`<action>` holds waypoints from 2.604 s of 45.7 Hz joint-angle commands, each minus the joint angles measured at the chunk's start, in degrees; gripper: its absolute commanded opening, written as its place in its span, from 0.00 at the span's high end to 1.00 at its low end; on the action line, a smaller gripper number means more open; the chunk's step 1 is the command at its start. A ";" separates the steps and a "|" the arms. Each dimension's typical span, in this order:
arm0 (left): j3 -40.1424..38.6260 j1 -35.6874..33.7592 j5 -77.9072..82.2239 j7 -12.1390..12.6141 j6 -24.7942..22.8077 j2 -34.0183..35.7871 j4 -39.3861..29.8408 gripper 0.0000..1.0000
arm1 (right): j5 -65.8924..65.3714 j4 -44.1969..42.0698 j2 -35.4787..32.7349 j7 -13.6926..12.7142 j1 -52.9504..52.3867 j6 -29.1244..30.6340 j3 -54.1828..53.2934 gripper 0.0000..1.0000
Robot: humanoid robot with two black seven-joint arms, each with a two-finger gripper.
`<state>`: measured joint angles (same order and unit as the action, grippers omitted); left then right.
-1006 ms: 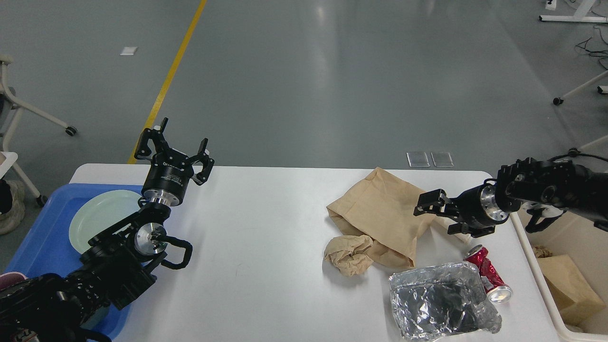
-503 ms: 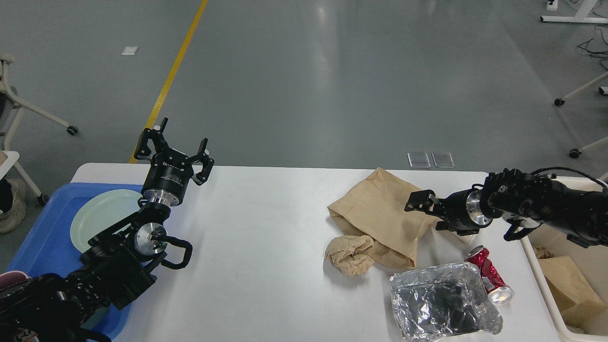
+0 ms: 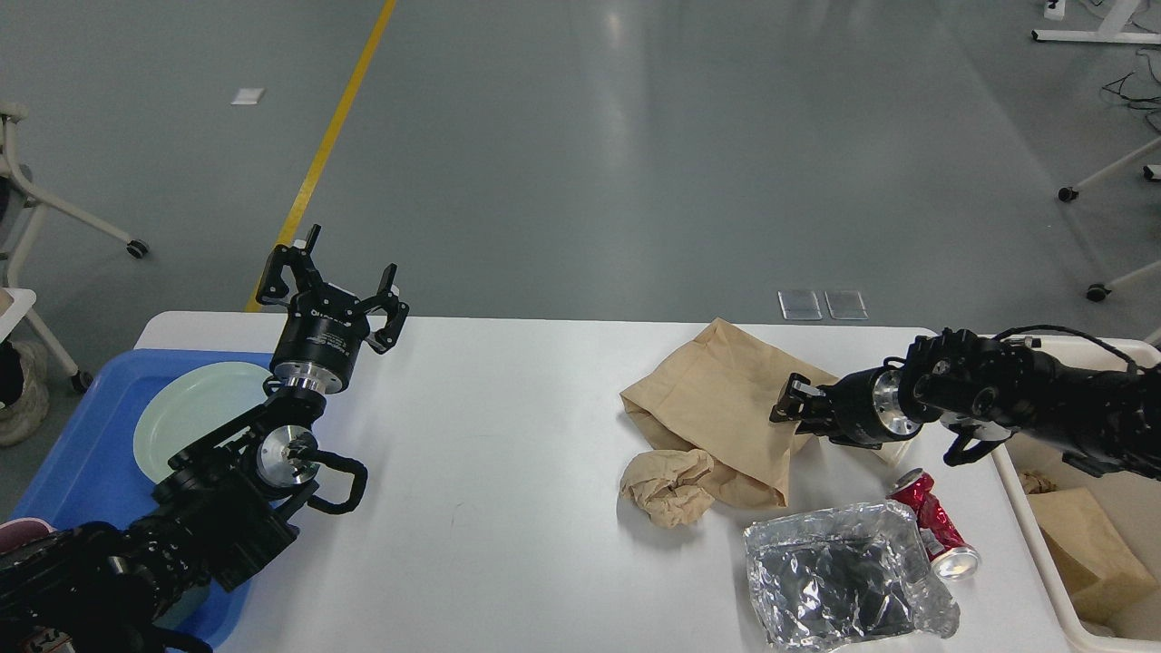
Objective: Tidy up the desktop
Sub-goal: 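Grasp the brown paper bag with the right gripper and lift it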
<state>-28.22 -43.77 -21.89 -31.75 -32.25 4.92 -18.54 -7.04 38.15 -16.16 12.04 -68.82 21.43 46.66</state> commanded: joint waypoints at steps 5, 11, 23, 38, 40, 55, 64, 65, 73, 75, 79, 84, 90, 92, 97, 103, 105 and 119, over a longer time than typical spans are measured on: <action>0.01 0.00 0.01 0.02 0.00 0.00 0.00 0.03 | 0.09 -0.35 -0.45 0.00 -2.10 -0.16 0.18 1.00; 0.01 0.00 0.01 0.02 0.00 0.00 0.00 0.03 | 0.18 0.35 -2.64 -0.09 -5.97 2.21 1.32 1.00; 0.01 0.00 0.01 0.02 0.00 0.00 0.00 0.03 | -0.34 0.53 -6.60 -0.44 -14.57 23.20 2.55 1.00; 0.01 0.00 0.01 0.02 0.00 0.00 0.00 0.03 | -0.69 0.53 -12.40 -0.61 -35.14 33.57 9.93 1.00; 0.01 0.00 0.01 0.02 0.00 0.00 0.00 0.03 | -0.78 0.53 -13.28 -0.61 -37.77 33.57 11.25 1.00; 0.01 0.00 0.01 0.02 0.00 0.00 0.00 0.03 | -8.51 -0.44 -21.27 -0.79 -46.84 33.57 18.73 1.00; 0.01 0.00 0.01 0.02 0.00 0.00 0.00 0.03 | -12.12 -2.55 -26.45 -0.79 -39.39 32.37 21.62 1.00; 0.01 0.00 0.01 0.02 0.00 0.00 0.00 0.03 | -12.12 -2.64 -27.07 -0.79 -38.50 30.53 21.89 1.00; 0.01 0.00 0.01 0.02 0.00 0.00 0.00 0.03 | -10.89 -3.78 -32.00 -0.70 -30.86 15.15 21.37 1.00; 0.01 0.00 0.01 0.02 0.00 0.00 0.00 0.03 | -10.80 -4.66 -32.70 -0.70 -28.31 10.94 20.84 1.00; 0.01 0.00 0.01 0.02 0.00 0.00 0.00 0.03 | -10.10 -6.15 -33.49 -0.70 -22.95 3.81 18.82 1.00; 0.01 0.00 0.01 0.02 0.00 0.00 0.00 0.03 | -8.52 -8.43 -33.93 -0.70 -14.25 -3.66 14.78 1.00; 0.01 0.00 0.01 -0.06 0.00 0.00 0.00 0.03 | -6.24 -12.56 -33.58 -0.61 -2.48 -8.06 6.79 1.00; 0.01 0.00 0.01 0.02 0.00 0.00 0.00 0.03 | -5.80 -13.79 -33.41 -0.61 1.22 -8.51 4.32 1.00; 0.01 0.00 0.01 0.02 0.00 0.00 0.00 0.03 | -5.71 -16.35 -32.88 -0.61 7.47 -8.86 0.01 1.00; -0.08 0.00 0.01 -0.06 0.00 0.00 0.00 0.03 | -5.62 -17.93 -30.77 -0.53 11.51 -9.12 -1.84 1.00; 0.01 0.00 0.01 -0.06 0.00 0.00 0.00 0.03 | -5.27 -18.11 -30.25 -0.61 12.66 -9.12 -2.01 1.00; 0.01 0.00 0.01 0.02 0.00 0.00 0.00 0.03 | -4.04 -18.20 -29.01 -0.61 14.77 -9.12 -2.19 0.61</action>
<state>-28.25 -43.77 -21.88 -31.76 -32.25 4.92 -18.54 -11.15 20.01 -45.34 11.47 -54.30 12.29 44.45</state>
